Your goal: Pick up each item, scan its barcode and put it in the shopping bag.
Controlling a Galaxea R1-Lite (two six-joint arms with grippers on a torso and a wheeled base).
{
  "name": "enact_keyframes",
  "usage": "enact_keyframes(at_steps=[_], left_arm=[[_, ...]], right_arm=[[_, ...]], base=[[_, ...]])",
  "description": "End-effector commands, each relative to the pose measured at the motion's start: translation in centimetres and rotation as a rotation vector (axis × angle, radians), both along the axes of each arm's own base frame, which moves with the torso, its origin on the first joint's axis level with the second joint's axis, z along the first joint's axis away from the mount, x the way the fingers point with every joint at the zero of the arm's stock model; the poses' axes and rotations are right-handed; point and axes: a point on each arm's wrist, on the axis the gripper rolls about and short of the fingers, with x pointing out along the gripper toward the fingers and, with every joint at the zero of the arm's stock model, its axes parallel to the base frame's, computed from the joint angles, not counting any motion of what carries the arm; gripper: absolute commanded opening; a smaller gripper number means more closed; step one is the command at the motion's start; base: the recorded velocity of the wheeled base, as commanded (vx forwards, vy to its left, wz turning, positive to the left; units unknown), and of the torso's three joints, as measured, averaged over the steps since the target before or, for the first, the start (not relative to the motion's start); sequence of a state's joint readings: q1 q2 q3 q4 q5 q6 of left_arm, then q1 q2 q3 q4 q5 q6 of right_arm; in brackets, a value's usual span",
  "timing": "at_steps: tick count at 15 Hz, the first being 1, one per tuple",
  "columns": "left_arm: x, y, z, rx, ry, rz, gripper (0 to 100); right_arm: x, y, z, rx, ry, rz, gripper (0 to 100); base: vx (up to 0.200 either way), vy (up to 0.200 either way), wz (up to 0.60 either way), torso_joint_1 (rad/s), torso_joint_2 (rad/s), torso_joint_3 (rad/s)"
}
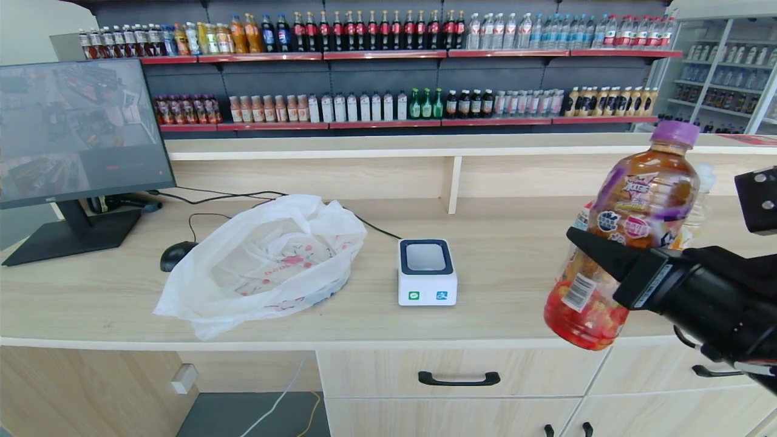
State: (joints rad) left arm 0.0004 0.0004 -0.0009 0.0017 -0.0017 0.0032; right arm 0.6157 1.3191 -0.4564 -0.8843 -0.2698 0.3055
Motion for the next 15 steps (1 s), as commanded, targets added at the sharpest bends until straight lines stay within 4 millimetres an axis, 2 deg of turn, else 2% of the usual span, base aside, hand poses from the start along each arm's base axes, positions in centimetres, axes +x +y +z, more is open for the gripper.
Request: enact_keyframes(at_steps=[1,3,4,5,7,13,15], left_arm=[[0.0,0.0,0.0,0.000,-0.001,0.000,100],[0.0,0.0,0.0,0.000,0.000,0.000,100],[0.0,0.0,0.0,0.000,0.000,0.001,100],[0.0,0.0,0.0,0.000,-0.001,0.000,100],[0.0,0.0,0.0,0.000,0.000,0.000,100],[0.0,0.0,0.0,0.000,-0.001,0.001,100],[0.0,0.0,0.0,0.000,-0.001,0.000,100]], right_arm=[[-0.8,2.1,0.9,0.119,0.010,0.112,0],[-1.1,2.3,0.9,0.133,0.009,0.157,0],[-2.2,2.8,1.0,0.202,0.012,0.291,0],[-2.6,3.2,1.2,0.247,0.022,0.338,0],[-2.6,3.5,1.6,0.300,0.028,0.363,0],[-3.6,4.5,4.8,0.580,0.046,0.496,0],[-4.5,4.5,5.3,0.629,0.069,0.569,0]], base=[[0.000,0.000,0.00,0.000,0.00,0.000],[0.000,0.000,0.00,0.000,0.00,0.000],[0.000,0.000,0.00,0.000,0.00,0.000],[0.000,0.000,0.00,0.000,0.00,0.000],[0.000,0.000,0.00,0.000,0.00,0.000],[0.000,0.000,0.00,0.000,0.00,0.000],[0.000,0.000,0.00,0.000,0.00,0.000]])
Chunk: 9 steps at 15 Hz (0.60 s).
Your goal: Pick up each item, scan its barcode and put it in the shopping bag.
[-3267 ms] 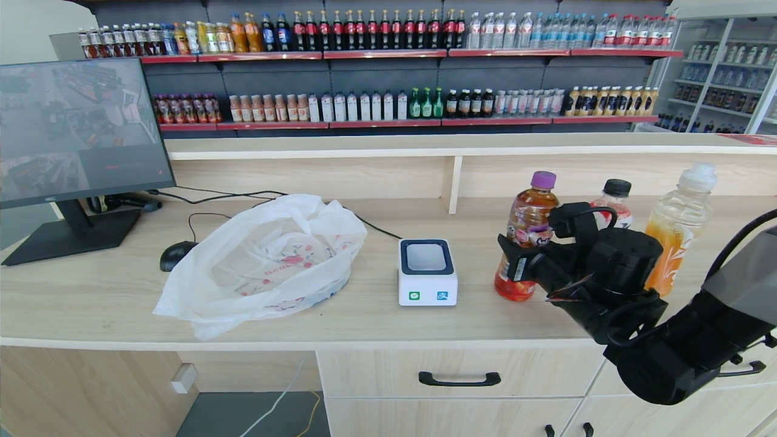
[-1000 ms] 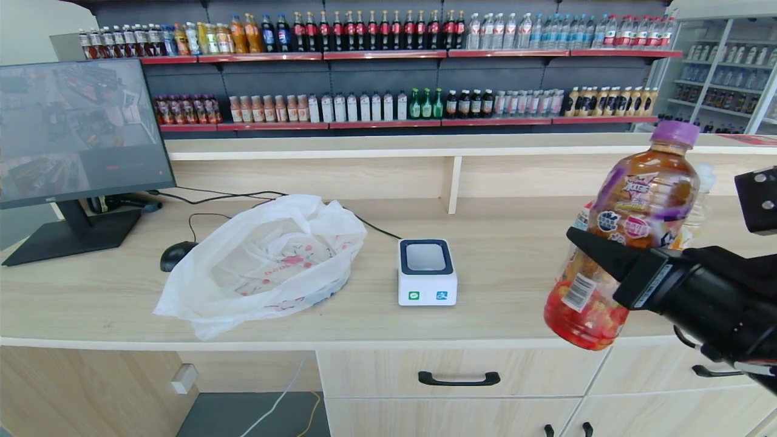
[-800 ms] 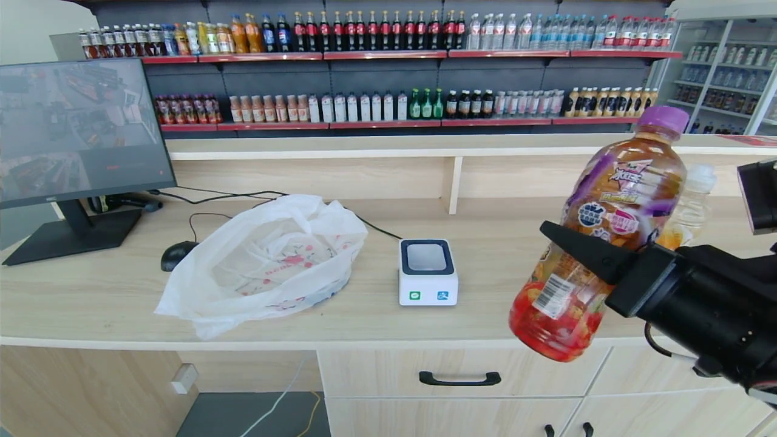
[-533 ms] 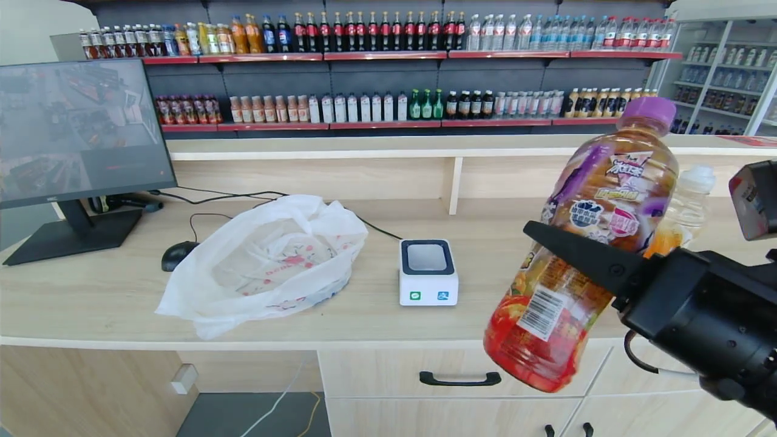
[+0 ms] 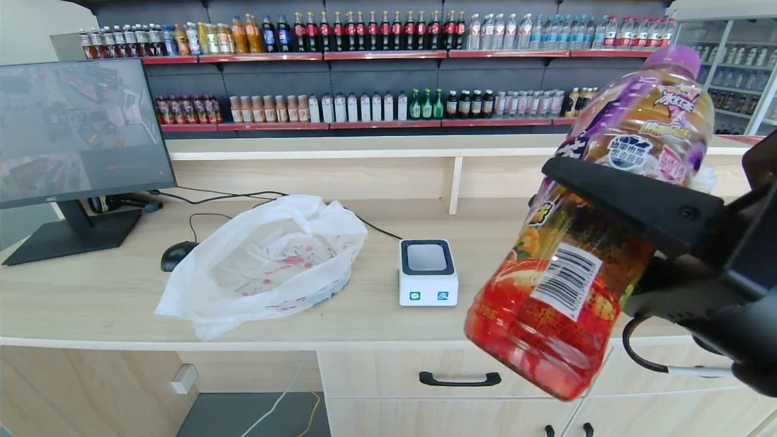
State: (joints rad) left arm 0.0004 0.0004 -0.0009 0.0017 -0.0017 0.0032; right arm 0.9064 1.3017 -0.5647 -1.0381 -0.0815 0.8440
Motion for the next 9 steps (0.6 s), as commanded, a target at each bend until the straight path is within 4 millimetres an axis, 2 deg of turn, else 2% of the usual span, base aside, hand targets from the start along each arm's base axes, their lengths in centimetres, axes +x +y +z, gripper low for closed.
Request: enact_keyframes(at_steps=[1,5,9], left_arm=[[0.0,0.0,0.0,0.000,0.000,0.001,100],[0.0,0.0,0.0,0.000,-0.001,0.000,100],[0.0,0.0,0.0,0.000,0.000,0.001,100]], right_arm=[[-0.3,0.1,0.5,0.038,0.006,0.026,0],[0.2,1.2,0.3,0.138,-0.036,0.054,0],[0.3,1.4,0.2,0.145,-0.042,0.057,0]], base=[[0.000,0.000,0.00,0.000,0.00,0.000],[0.000,0.000,0.00,0.000,0.00,0.000],[0.000,0.000,0.00,0.000,0.00,0.000]])
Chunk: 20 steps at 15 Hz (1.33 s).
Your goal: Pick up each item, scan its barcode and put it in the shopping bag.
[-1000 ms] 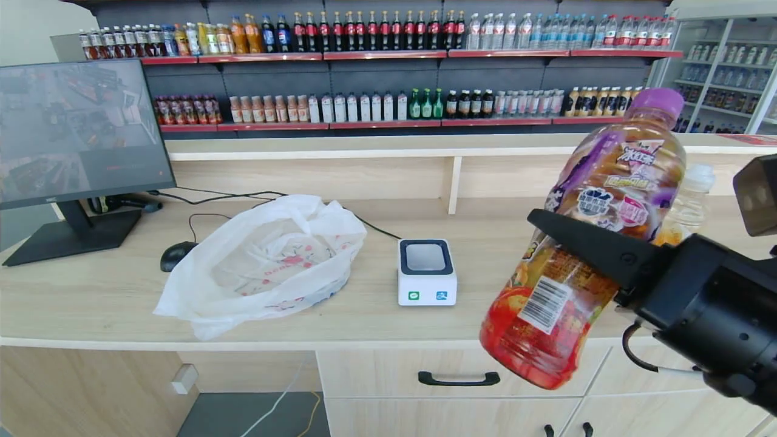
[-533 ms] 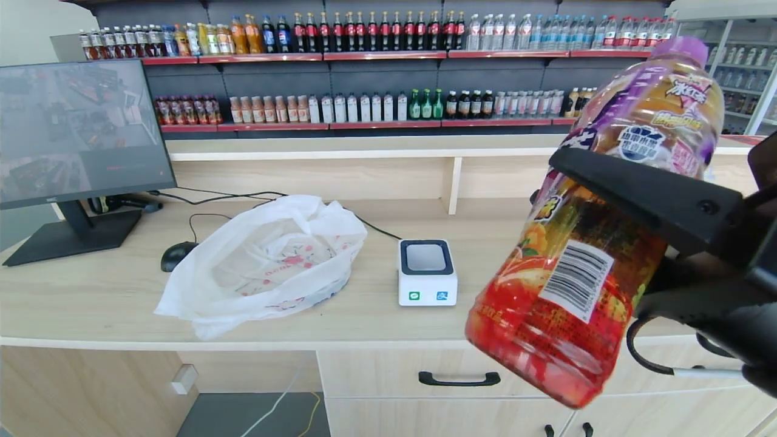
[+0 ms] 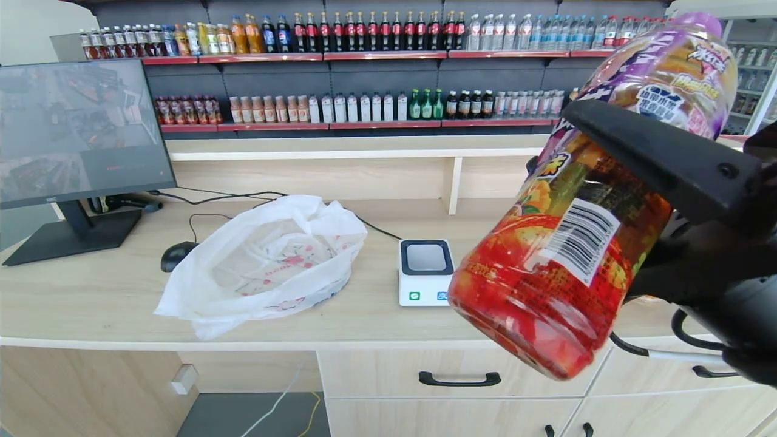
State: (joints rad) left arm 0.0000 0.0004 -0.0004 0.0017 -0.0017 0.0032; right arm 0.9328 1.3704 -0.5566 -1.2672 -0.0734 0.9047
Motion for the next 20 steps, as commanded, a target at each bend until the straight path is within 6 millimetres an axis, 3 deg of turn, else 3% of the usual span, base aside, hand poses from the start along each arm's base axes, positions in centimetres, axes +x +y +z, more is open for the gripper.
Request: enact_keyframes(at_steps=[1,16,20], left_arm=[[-0.01,0.00,0.03,0.000,-0.002,0.002,100],[0.00,0.00,-0.01,0.000,0.000,0.002,100],[-0.01,0.00,0.03,0.000,-0.002,0.000,100]], right_arm=[[0.21,0.33,-0.30,-0.012,0.009,0.001,0],[-0.29,-0.02,0.32,-0.016,-0.038,-0.010,0],[0.11,0.50,-0.48,-0.093,-0.070,-0.051,0]], base=[[0.000,0.000,0.00,0.000,0.00,0.000],[0.000,0.000,0.00,0.000,0.00,0.000],[0.000,0.000,0.00,0.000,0.00,0.000]])
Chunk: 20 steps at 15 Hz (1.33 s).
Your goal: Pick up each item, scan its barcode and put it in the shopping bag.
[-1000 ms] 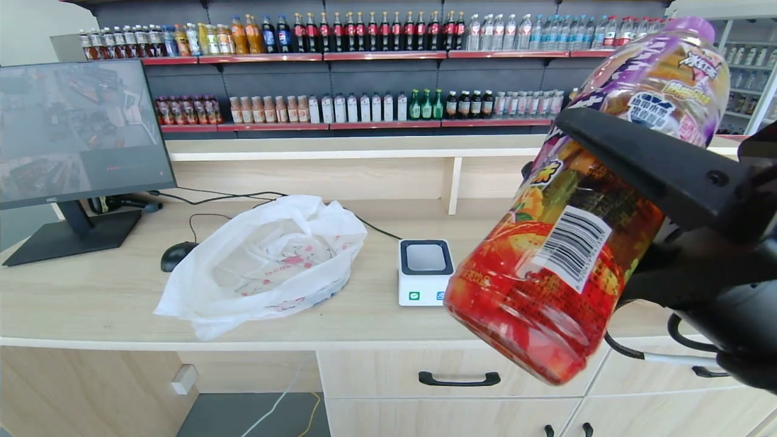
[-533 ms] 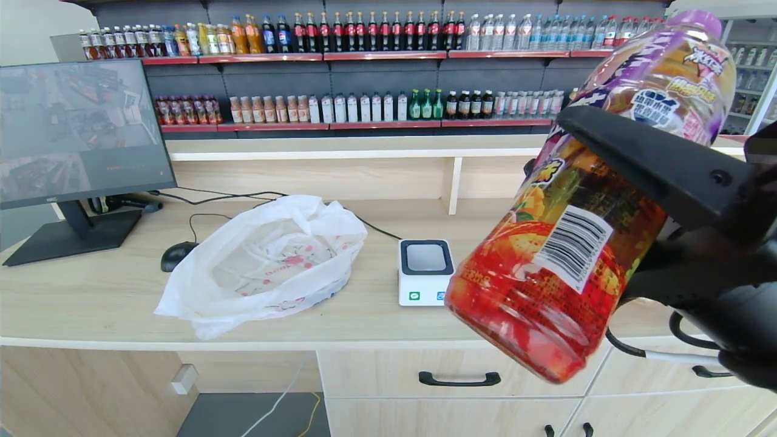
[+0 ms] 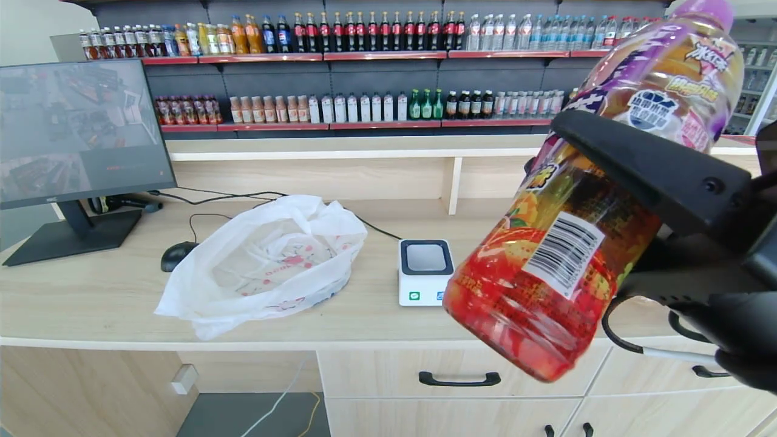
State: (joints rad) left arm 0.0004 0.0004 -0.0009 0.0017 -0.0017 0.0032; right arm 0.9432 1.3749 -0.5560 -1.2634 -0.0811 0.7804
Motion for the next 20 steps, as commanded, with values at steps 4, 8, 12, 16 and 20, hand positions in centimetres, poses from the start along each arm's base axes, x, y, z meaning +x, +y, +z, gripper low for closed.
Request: enact_keyframes(at_steps=[4,8,12,16,20], left_arm=[[0.0,0.0,0.0,0.000,-0.001,0.001,100],[0.0,0.0,0.0,0.000,-0.001,0.000,100],[0.0,0.0,0.0,0.000,-0.001,0.000,100],[0.0,0.0,0.0,0.000,0.000,0.000,100],[0.0,0.0,0.0,0.000,-0.001,0.001,100]], right_arm=[[1.2,0.7,-1.5,-0.086,0.000,-0.054,0],[4.1,0.8,-5.2,-0.279,-0.030,-0.208,0],[6.8,0.8,-6.5,-0.383,-0.079,-0.321,0],[8.8,0.7,-9.1,-0.549,-0.064,-0.382,0],[9.1,-1.0,-8.3,-0.541,-0.070,-0.407,0]], base=[[0.000,0.000,0.00,0.000,0.00,0.000],[0.000,0.000,0.00,0.000,0.00,0.000],[0.000,0.000,0.00,0.000,0.00,0.000],[0.000,0.000,0.00,0.000,0.00,0.000],[0.000,0.000,0.00,0.000,0.00,0.000]])
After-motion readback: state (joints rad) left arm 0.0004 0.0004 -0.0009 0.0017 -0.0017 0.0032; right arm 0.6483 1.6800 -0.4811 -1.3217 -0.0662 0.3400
